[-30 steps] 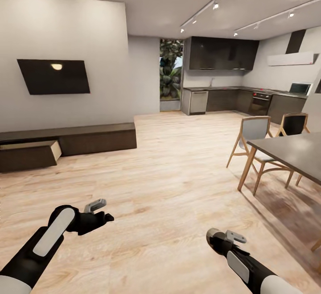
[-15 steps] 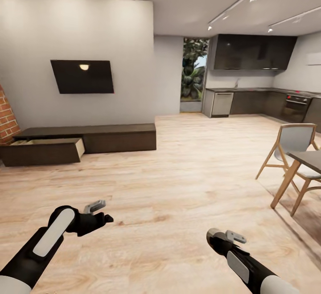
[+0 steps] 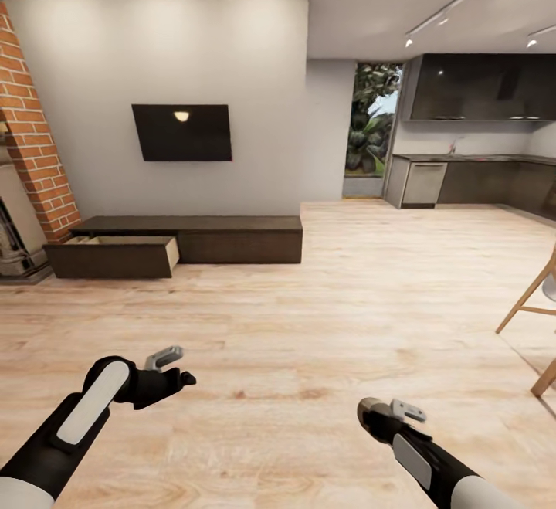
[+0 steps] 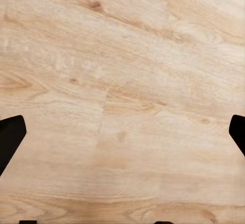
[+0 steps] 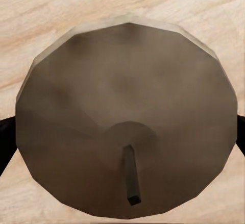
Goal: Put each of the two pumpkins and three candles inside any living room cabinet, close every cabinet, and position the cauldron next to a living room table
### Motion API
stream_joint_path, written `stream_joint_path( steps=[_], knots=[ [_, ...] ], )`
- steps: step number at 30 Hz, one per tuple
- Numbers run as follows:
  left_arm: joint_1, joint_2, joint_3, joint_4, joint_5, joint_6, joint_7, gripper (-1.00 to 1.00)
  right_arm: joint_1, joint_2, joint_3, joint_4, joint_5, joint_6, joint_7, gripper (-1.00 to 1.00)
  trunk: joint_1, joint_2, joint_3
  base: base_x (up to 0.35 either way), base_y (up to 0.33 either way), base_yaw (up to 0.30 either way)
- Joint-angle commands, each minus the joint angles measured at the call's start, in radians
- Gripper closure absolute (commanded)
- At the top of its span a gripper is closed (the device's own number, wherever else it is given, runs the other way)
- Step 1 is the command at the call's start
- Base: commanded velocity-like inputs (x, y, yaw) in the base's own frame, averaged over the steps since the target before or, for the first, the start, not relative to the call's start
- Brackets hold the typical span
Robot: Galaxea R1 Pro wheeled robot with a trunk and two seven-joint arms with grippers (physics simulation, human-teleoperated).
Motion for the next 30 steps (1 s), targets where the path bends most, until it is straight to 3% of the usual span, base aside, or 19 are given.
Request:
stream_joint_path(
  steps=[1,2,8,11,20,25,30],
  knots=[
    [-0.001,0.002,-0.002,-0.001,0.010,0.000,0.010,-1.00,-0.001,-0.003,0.007,-0.007,-0.004,0.028,-0.009,1.00,0.000,-0.001,-0.001,0.233,0.159,0.020],
    [-0.001,0.002,-0.002,-0.001,0.010,0.000,0.010,-1.00,-0.001,-0.003,0.006,-0.008,-0.004,0.043,-0.009,1.00,0.000,-0.001,-0.001,0.239,0.158,0.013],
    [-0.001,0.003,-0.001,0.004,0.010,0.000,0.010,-1.00,-0.009,0.010,-0.001,-0.018,-0.015,0.309,-0.016,1.00,0.000,-0.001,-0.001,0.252,0.152,0.004],
    [-0.001,0.003,-0.001,0.006,0.010,0.000,0.010,-1.00,-0.058,0.025,-0.005,-0.023,-0.020,0.399,-0.060,1.00,0.000,-0.001,-0.001,0.278,0.140,0.000],
    [-0.001,0.006,-0.001,0.007,0.010,0.000,0.010,-1.00,-0.093,0.029,-0.005,-0.029,-0.016,0.455,-0.107,1.00,0.000,-0.001,-0.001,0.300,0.129,0.000],
    [-0.001,0.006,-0.001,0.007,0.010,0.000,0.010,-1.00,-0.132,0.063,0.003,-0.028,-0.003,0.467,-0.123,1.00,0.000,-0.001,-0.001,0.304,0.124,0.000],
    [-0.001,0.008,0.002,0.007,0.010,-0.001,0.010,-1.00,-0.140,0.073,0.001,-0.027,-0.004,0.464,-0.150,1.00,0.000,-0.001,-0.001,0.304,0.122,0.000]
  ],
)
